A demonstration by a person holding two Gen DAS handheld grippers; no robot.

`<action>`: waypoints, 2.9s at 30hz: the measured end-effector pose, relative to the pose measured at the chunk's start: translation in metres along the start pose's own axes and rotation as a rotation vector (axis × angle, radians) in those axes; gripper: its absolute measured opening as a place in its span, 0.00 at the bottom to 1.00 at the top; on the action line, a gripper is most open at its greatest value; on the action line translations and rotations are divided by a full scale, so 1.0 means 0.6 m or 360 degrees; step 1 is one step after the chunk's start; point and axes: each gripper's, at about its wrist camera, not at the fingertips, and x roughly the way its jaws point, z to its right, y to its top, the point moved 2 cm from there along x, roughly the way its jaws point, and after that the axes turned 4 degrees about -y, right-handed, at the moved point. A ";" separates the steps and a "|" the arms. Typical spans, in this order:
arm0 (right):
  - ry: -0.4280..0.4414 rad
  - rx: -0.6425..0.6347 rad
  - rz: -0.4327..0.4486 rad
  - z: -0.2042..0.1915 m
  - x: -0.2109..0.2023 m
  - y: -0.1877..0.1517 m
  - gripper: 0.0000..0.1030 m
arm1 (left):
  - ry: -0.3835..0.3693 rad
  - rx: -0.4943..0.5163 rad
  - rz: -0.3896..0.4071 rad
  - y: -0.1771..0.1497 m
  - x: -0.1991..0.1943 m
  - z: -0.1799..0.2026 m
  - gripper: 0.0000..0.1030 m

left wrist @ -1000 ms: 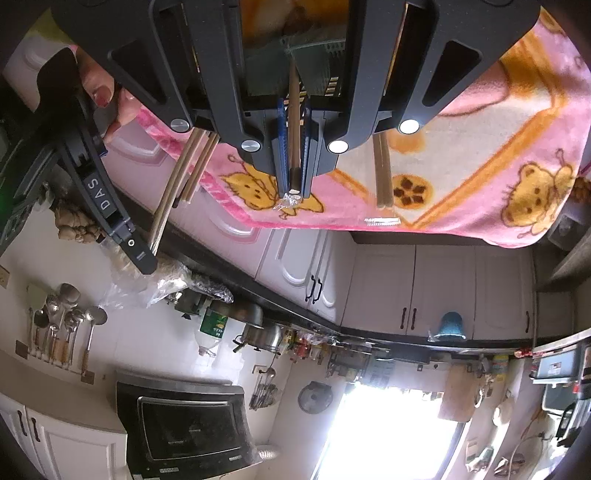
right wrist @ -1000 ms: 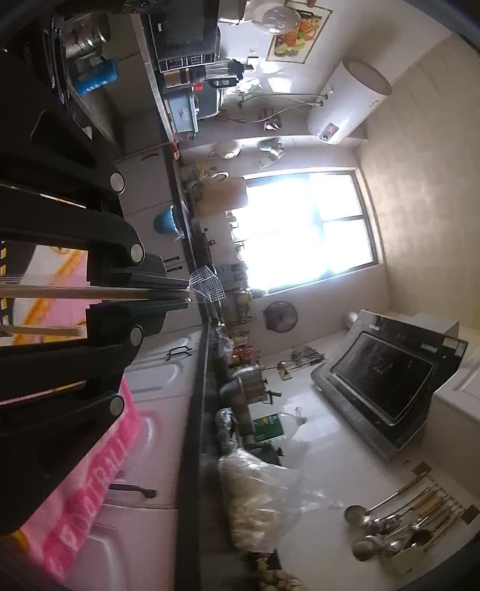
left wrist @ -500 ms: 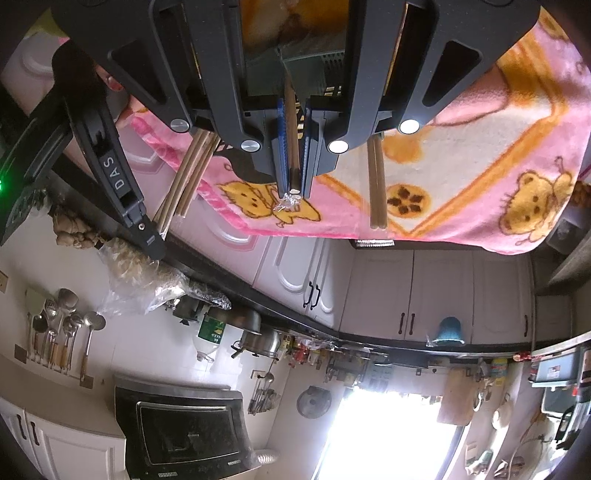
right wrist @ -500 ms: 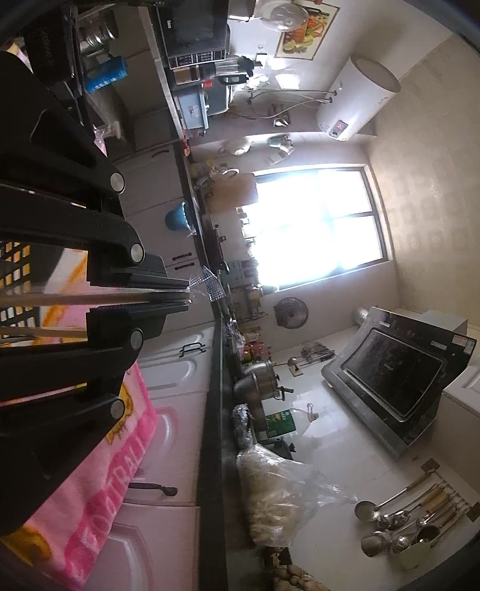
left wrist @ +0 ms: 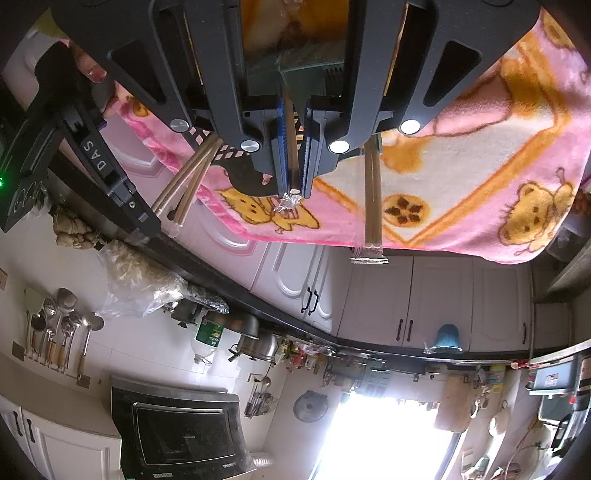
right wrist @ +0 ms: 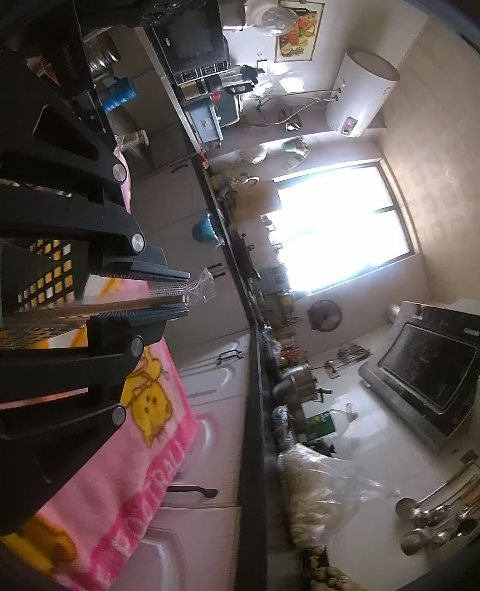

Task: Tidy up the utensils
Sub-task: 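Open both grippers to release the chopsticks into the mesh caddy, then withdraw both grippers from the caddy toward the loose chopsticks on the blanket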

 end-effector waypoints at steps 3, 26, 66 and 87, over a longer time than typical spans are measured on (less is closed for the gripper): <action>0.0009 -0.0001 -0.0021 0.002 -0.007 0.001 0.18 | -0.0002 -0.0016 -0.0007 -0.002 0.000 -0.004 0.02; 0.0082 -0.0061 -0.0125 0.004 -0.081 0.014 0.44 | 0.0018 -0.0062 0.0011 -0.016 -0.050 -0.007 0.30; 0.0030 -0.0296 -0.0312 -0.013 -0.253 -0.022 0.62 | 0.0068 -0.0030 0.0036 -0.083 -0.196 0.033 0.89; 0.0122 -0.0413 -0.0542 -0.028 -0.286 -0.089 0.52 | 0.0090 -0.0019 -0.0123 -0.165 -0.207 0.043 0.89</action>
